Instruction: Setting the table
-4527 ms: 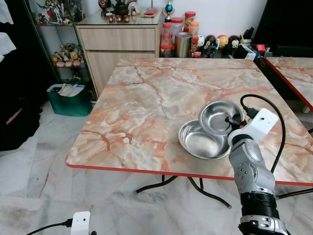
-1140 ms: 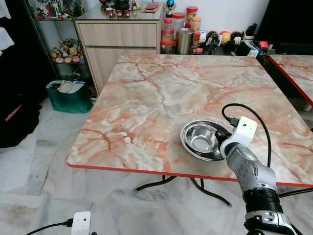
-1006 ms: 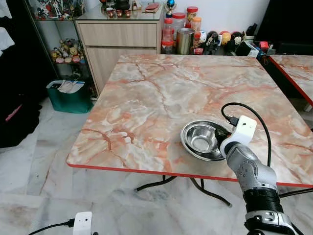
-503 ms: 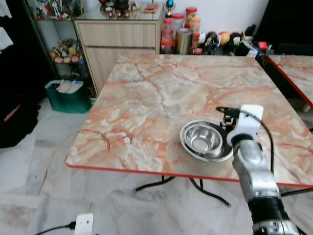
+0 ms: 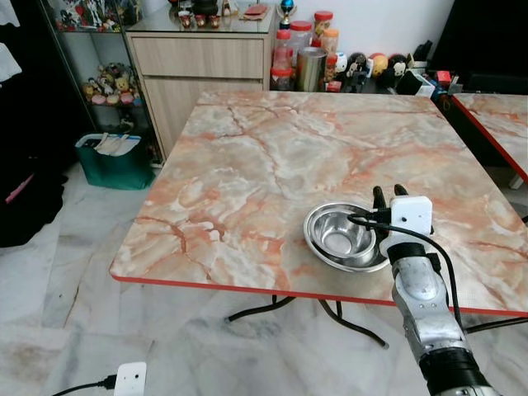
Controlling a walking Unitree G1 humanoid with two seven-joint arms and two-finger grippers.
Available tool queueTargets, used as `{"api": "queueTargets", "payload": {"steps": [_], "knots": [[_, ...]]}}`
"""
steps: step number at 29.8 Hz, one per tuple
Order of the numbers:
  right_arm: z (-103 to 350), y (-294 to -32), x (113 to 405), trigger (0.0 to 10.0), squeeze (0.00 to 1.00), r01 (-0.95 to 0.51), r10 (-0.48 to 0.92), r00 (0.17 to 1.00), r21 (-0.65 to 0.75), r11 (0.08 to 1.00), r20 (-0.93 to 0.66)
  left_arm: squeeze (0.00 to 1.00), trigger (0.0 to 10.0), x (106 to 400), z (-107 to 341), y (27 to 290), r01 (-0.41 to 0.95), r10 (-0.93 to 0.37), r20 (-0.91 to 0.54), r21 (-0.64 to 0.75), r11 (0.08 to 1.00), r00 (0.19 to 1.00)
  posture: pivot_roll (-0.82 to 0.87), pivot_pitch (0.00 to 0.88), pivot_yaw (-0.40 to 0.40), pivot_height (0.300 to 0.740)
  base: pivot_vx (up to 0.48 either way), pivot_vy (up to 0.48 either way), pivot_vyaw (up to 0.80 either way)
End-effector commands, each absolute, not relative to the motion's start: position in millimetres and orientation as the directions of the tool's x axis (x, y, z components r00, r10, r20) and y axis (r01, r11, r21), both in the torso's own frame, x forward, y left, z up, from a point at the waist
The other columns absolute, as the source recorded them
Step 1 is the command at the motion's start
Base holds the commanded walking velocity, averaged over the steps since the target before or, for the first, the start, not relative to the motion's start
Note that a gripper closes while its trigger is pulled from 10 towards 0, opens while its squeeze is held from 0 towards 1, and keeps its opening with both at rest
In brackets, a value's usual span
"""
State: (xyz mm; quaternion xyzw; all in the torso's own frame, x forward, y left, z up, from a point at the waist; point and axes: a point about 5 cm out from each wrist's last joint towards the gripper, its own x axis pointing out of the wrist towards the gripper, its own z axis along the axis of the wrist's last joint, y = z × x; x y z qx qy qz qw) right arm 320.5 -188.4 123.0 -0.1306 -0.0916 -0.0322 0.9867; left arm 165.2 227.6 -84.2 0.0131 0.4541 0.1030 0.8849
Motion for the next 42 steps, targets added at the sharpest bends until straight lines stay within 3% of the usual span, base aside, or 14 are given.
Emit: {"api": "queueTargets", "payload": {"steps": [1, 29, 38, 40, 42], "knots": [[118.3, -189.7, 315.5, 10.0, 0.00, 0.083, -0.032, 0.982, -0.273, 0.958, 0.188, 0.00, 10.0, 168.5, -84.1, 221.4, -0.168, 0.184, -0.796, 0.106, 0.980, 0.577, 0.01, 0.000, -0.023, 0.740, 0.000, -0.371, 0.00], [90.1, -203.6, 266.0, 10.0, 0.00, 0.116, -0.075, 0.986, -0.298, 0.947, 0.147, 0.00, 10.0, 176.9, -80.1, 216.9, -0.175, 0.182, -0.762, 0.091, 0.980, 0.622, 0.00, 0.000, -0.038, 0.740, 0.000, -0.368, 0.00], [59.2, -226.6, 258.4, 10.0, 0.00, 0.297, -0.301, 0.954, -0.160, 0.941, -0.003, 0.00, 10.0, 178.7, -79.3, 216.6, -0.176, 0.182, -0.759, 0.090, 0.980, 0.625, 0.00, 0.000, -0.034, 0.740, 0.000, -0.361, 0.00], [35.1, -239.1, 255.2, 10.0, 0.00, 0.397, -0.407, 0.899, -0.090, 0.913, -0.165, 0.00, 10.0, 179.6, -78.9, 216.8, -0.176, 0.183, -0.758, 0.092, 0.980, 0.626, 0.00, 0.000, -0.026, 0.740, 0.000, -0.352, 0.00], [23.7, -241.6, 253.5, 10.0, 0.00, 0.415, -0.422, 0.874, -0.083, 0.906, -0.242, 0.00, 10.0, 180.1, -78.6, 216.8, -0.175, 0.183, -0.757, 0.092, 0.980, 0.627, 0.00, 0.000, -0.024, 0.740, 0.000, -0.343, 0.00]]}}
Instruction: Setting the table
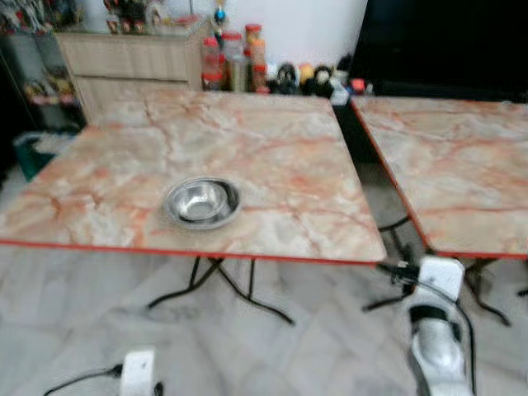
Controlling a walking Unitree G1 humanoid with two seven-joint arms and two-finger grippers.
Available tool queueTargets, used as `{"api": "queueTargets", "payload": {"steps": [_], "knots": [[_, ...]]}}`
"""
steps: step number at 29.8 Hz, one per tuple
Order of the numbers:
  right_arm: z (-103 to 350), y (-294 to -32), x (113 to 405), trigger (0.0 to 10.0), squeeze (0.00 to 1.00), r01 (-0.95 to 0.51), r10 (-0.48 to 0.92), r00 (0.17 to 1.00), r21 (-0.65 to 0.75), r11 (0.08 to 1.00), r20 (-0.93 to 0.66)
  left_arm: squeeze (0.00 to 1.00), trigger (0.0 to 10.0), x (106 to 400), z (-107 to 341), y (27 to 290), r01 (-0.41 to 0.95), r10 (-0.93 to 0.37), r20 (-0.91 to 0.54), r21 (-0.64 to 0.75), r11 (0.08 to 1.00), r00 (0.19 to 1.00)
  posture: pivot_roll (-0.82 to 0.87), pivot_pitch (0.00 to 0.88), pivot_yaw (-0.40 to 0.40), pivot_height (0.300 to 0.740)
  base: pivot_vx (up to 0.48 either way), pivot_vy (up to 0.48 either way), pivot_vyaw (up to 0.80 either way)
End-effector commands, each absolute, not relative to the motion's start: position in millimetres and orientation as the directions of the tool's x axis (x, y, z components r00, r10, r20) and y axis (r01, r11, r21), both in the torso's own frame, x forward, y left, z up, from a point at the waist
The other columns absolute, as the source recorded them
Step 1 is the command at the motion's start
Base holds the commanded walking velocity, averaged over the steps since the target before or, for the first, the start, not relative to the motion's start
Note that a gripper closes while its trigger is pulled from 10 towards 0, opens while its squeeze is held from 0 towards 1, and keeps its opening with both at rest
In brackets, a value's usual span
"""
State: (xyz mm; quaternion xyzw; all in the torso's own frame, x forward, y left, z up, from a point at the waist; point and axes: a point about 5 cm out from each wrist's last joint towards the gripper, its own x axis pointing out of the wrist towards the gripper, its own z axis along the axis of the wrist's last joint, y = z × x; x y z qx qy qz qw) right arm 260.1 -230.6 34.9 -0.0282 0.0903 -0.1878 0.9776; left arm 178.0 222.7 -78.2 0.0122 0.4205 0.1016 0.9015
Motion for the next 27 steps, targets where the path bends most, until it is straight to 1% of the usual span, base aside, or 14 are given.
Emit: {"api": "queueTargets", "payload": {"steps": [1, 4, 6, 7, 9, 10, 11, 13, 17, 18, 19, 21, 23, 27], "knots": [[7.8, -241.0, 251.1, 10.0, 0.00, 0.409, -0.408, 0.849, -0.070, 0.910, -0.336, 0.00, 10.0, 181.0, -78.3, 216.8, -0.175, 0.184, -0.756, 0.093, 0.980, 0.628, -0.01, 0.000, -0.021, 0.740, 0.000, -0.330, 0.00], [-17.9, -234.1, 246.0, 10.0, 0.00, 0.348, -0.348, 0.792, -0.097, 0.933, -0.502, 0.00, 10.0, 183.0, -77.4, 216.5, -0.174, 0.184, -0.754, 0.094, 0.980, 0.631, -0.01, 0.000, -0.016, 0.740, 0.000, -0.325, 0.00], [-23.0, -230.8, 244.8, 10.0, 0.00, 0.322, -0.323, 0.782, -0.099, 0.942, -0.534, 0.00, 10.0, 183.3, -77.2, 216.6, -0.174, 0.184, -0.753, 0.093, 0.980, 0.632, -0.01, 0.000, -0.016, 0.740, 0.000, -0.321, 0.00], [-33.9, -218.6, 241.7, 10.0, 0.00, 0.227, -0.226, 0.770, -0.074, 0.971, -0.597, 0.00, 10.0, 183.7, -77.1, 216.6, -0.173, 0.183, -0.753, 0.092, 0.981, 0.632, -0.01, 0.000, -0.016, 0.740, 0.000, -0.315, 0.00], [-42.1, -208.0, 238.4, 10.0, 0.00, 0.155, -0.147, 0.751, -0.046, 0.987, -0.644, 0.00, 10.0, 183.5, -77.2, 216.7, -0.173, 0.181, -0.754, 0.091, 0.981, 0.632, -0.01, 0.000, -0.016, 0.740, 0.000, -0.313, 0.00], [-49.0, -197.5, 234.2, 10.0, 0.00, 0.079, -0.081, 0.728, -0.034, 0.996, -0.681, 0.00, 10.0, 182.8, -77.6, 216.7, -0.168, 0.177, -0.757, 0.090, 0.982, 0.628, -0.01, 0.000, -0.010, 0.740, 0.000, -0.307, 0.00], [-50.5, -195.2, 233.2, 10.0, 0.00, 0.062, -0.066, 0.722, -0.031, 0.998, -0.689, 0.00, 10.0, 182.6, -77.7, 216.7, -0.166, 0.176, -0.758, 0.090, 0.982, 0.628, -0.01, 0.000, -0.010, 0.740, 0.000, -0.307, 0.00], [-58.2, -183.4, 226.9, 10.0, 0.00, -0.030, 0.003, 0.680, -0.025, 0.999, -0.733, 0.00, 10.0, 181.9, -78.0, 217.1, -0.167, 0.176, -0.759, 0.090, 0.982, 0.626, -0.01, 0.000, -0.013, 0.740, 0.000, -0.298, 0.00], [-59.7, -181.2, 225.9, 10.0, 0.00, -0.049, 0.017, 0.670, -0.021, 0.999, -0.742, 0.00, 10.0, 181.7, -78.0, 217.1, -0.168, 0.177, -0.759, 0.090, 0.982, 0.626, -0.01, 0.000, -0.013, 0.740, 0.000, -0.296, 0.00], [-66.1, -177.4, 218.0, 10.0, 0.00, -0.059, 0.029, 0.628, -0.011, 0.998, -0.778, 0.00, 10.0, 180.5, -78.7, 217.3, -0.168, 0.177, -0.763, 0.091, 0.982, 0.622, 0.00, 0.000, -0.016, 0.740, 0.000, -0.251, 0.00], [-72.7, -173.1, 208.7, 10.0, 0.00, -0.047, 0.006, 0.592, -0.027, 0.999, -0.806, 0.00, 10.0, 178.7, -79.9, 217.0, -0.160, 0.178, -0.773, 0.100, 0.982, 0.608, 0.01, 0.000, -0.020, 0.740, 0.000, 0.000, 0.00], [-75.8, -170.9, 204.0, 10.0, 0.00, -0.027, -0.016, 0.576, -0.039, 0.999, -0.817, 0.00, 10.0, 177.3, -80.9, 216.7, -0.165, 0.177, -0.782, 0.097, 0.982, 0.598, 0.02, 0.000, -0.024, 0.740, 0.000, 0.000, 0.00], [-77.7, -168.1, 201.2, 10.0, 0.00, 0.007, -0.032, 0.574, -0.035, 0.999, -0.818, 0.00, 10.0, 175.7, -82.4, 214.6, -0.162, 0.151, -0.794, 0.067, 0.984, 0.588, 0.02, 0.000, -0.025, 0.740, 0.000, 0.000, 0.00], [-79.2, -162.5, 198.6, 10.0, 0.00, -0.017, -0.003, 0.576, -0.015, 1.000, -0.818, 0.00, 10.0, 174.6, -83.2, 213.7, -0.143, 0.140, -0.800, 0.069, 0.987, 0.584, 0.02, 0.000, -0.023, 0.740, 0.000, 0.000, 0.00]]}}
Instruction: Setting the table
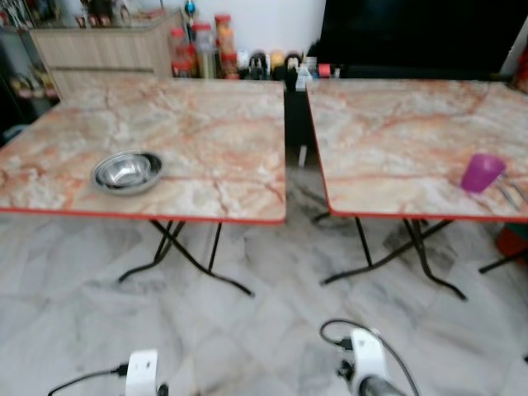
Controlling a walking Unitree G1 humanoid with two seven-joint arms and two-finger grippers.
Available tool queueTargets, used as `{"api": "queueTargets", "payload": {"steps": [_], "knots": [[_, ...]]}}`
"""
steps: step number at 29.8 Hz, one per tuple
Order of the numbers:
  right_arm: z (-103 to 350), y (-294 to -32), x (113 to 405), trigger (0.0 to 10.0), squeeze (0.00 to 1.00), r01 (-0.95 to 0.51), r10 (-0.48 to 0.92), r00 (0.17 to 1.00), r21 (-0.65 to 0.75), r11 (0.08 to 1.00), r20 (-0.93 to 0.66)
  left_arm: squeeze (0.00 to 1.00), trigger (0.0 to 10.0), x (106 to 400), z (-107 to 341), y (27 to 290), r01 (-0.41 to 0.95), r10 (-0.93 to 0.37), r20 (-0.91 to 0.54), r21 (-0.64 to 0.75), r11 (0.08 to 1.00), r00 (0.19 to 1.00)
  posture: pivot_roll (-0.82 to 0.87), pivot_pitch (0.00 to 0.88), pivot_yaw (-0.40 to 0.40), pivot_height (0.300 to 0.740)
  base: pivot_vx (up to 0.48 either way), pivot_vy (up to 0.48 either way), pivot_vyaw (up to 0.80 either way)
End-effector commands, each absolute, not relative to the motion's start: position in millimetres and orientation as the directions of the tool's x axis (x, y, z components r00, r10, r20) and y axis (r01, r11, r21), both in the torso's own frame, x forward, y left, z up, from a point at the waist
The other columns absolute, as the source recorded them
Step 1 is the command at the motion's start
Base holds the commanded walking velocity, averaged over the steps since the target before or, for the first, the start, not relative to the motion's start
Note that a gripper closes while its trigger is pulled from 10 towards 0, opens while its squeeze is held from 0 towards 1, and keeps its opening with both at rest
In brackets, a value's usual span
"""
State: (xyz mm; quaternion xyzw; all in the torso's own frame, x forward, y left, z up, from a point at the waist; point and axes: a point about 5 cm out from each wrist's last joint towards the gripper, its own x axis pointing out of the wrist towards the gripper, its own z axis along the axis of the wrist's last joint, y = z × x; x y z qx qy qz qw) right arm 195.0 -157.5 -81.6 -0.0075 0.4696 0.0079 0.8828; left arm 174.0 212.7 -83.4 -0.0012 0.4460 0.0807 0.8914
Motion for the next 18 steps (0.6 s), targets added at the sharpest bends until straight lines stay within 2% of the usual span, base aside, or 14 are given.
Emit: {"api": "queueTargets", "payload": {"steps": [1, 4, 6, 16, 18], "knots": [[-80.5, -162.0, 196.5, 10.0, 0.00, -0.026, 0.005, 0.568, -0.012, 1.000, -0.823, 0.00, 10.0, 173.8, -83.8, 212.6, -0.143, 0.142, -0.802, 0.071, 0.987, 0.581, 0.02, 0.000, -0.026, 0.740, 0.000, 0.000, 0.00], [-81.5, -165.6, 194.1, 10.0, 0.00, -0.024, -0.013, 0.564, -0.032, 0.999, -0.826, 0.00, 10.0, 172.8, -85.0, 208.4, -0.143, 0.136, -0.804, 0.064, 0.988, 0.578, 0.02, 0.000, -0.029, 0.740, 0.000, 0.000, 0.00], [-81.1, -170.9, 194.3, 10.0, 0.00, 0.021, -0.040, 0.562, -0.034, 0.999, -0.826, 0.00, 10.0, 172.8, -85.4, 206.9, -0.131, 0.137, -0.807, 0.074, 0.989, 0.574, 0.02, 0.000, -0.030, 0.740, 0.352, 0.000, 0.00], [-79.4, -184.2, 195.3, 10.0, 0.00, 0.075, -0.082, 0.560, -0.048, 0.996, -0.824, 0.00, 10.0, 180.1, -82.4, 204.4, -0.124, 0.131, -0.798, 0.071, 0.990, 0.588, 0.02, 0.000, -0.030, 0.740, 0.472, 0.000, 0.00], [-78.4, -178.5, 199.0, 10.0, 0.00, 0.074, -0.074, 0.561, -0.039, 0.996, -0.825, 0.00, 10.0, 181.6, -81.6, 204.8, -0.127, 0.132, -0.795, 0.070, 0.989, 0.592, 0.02, 0.000, -0.032, 0.740, 0.442, 0.000, 0.00]]}}
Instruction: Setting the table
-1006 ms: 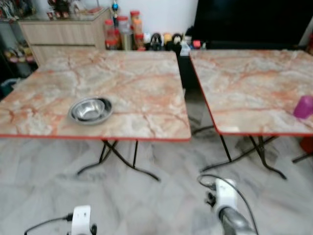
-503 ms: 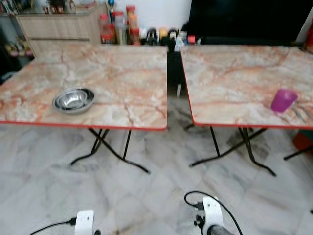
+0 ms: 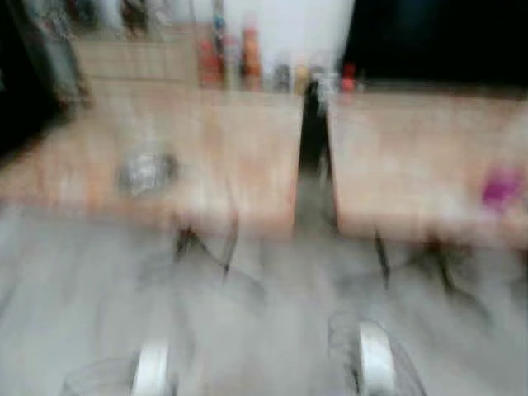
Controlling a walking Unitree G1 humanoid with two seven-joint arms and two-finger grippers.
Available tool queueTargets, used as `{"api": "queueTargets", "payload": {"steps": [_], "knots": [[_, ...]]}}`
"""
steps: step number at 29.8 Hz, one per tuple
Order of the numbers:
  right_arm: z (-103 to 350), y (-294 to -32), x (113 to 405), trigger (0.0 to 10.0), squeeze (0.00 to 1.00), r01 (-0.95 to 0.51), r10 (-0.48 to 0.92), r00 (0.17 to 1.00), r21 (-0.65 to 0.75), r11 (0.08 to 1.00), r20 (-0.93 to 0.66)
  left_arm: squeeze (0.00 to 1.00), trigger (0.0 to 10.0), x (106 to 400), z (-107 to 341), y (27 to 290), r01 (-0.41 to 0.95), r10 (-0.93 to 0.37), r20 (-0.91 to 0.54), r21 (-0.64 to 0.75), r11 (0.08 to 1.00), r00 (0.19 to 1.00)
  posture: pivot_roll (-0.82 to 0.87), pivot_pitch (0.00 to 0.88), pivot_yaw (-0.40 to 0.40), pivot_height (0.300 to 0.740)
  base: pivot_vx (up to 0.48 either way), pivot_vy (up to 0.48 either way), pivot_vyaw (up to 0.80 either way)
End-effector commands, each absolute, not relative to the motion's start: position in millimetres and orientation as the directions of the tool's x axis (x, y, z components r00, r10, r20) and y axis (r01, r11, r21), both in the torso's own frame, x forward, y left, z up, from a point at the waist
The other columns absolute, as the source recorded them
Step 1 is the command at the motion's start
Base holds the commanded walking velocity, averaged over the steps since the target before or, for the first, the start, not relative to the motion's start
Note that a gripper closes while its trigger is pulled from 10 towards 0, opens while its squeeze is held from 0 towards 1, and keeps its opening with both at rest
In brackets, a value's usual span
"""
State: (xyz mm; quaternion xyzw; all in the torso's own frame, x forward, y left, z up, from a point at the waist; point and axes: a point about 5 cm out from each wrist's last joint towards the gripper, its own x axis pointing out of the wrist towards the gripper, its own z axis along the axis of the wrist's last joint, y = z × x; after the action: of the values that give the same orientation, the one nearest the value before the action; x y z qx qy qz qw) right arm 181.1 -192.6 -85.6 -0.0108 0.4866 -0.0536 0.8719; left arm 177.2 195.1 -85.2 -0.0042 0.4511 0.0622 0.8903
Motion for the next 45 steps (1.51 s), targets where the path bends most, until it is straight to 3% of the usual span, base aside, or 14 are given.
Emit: {"api": "queueTargets", "payload": {"steps": [1, 16, 35, 45], "knots": [[-78.0, -176.6, 200.1, 10.0, 0.00, 0.074, -0.072, 0.560, -0.037, 0.997, -0.825, 0.00, 10.0, 182.1, -81.4, 205.0, -0.128, 0.133, -0.794, 0.070, 0.989, 0.593, 0.02, 0.000, -0.032, 0.740, 0.405, 0.000, 0.00], [-80.2, -173.8, 196.7, 10.0, 0.00, 0.073, -0.081, 0.547, -0.049, 0.996, -0.833, 0.00, 10.0, 179.6, -82.0, 207.0, -0.129, 0.139, -0.795, 0.077, 0.989, 0.590, 0.02, 0.000, -0.032, 0.740, 0.412, 0.000, 0.00], [-83.9, -174.5, 189.0, 10.0, 0.00, 0.076, -0.083, 0.535, -0.050, 0.996, -0.841, 0.00, 10.0, 172.8, -85.4, 207.1, -0.096, 0.135, -0.811, 0.098, 0.991, 0.569, -0.02, 0.000, -0.022, 0.740, 0.000, 0.000, 0.00], [-83.9, -172.2, 189.0, 10.0, 0.00, 0.050, -0.067, 0.545, -0.048, 0.998, -0.836, 0.00, 10.0, 176.1, -83.0, 212.6, -0.117, 0.155, -0.806, 0.107, 0.987, 0.571, -0.01, 0.000, -0.030, 0.740, 0.000, -0.260, 0.00]]}}
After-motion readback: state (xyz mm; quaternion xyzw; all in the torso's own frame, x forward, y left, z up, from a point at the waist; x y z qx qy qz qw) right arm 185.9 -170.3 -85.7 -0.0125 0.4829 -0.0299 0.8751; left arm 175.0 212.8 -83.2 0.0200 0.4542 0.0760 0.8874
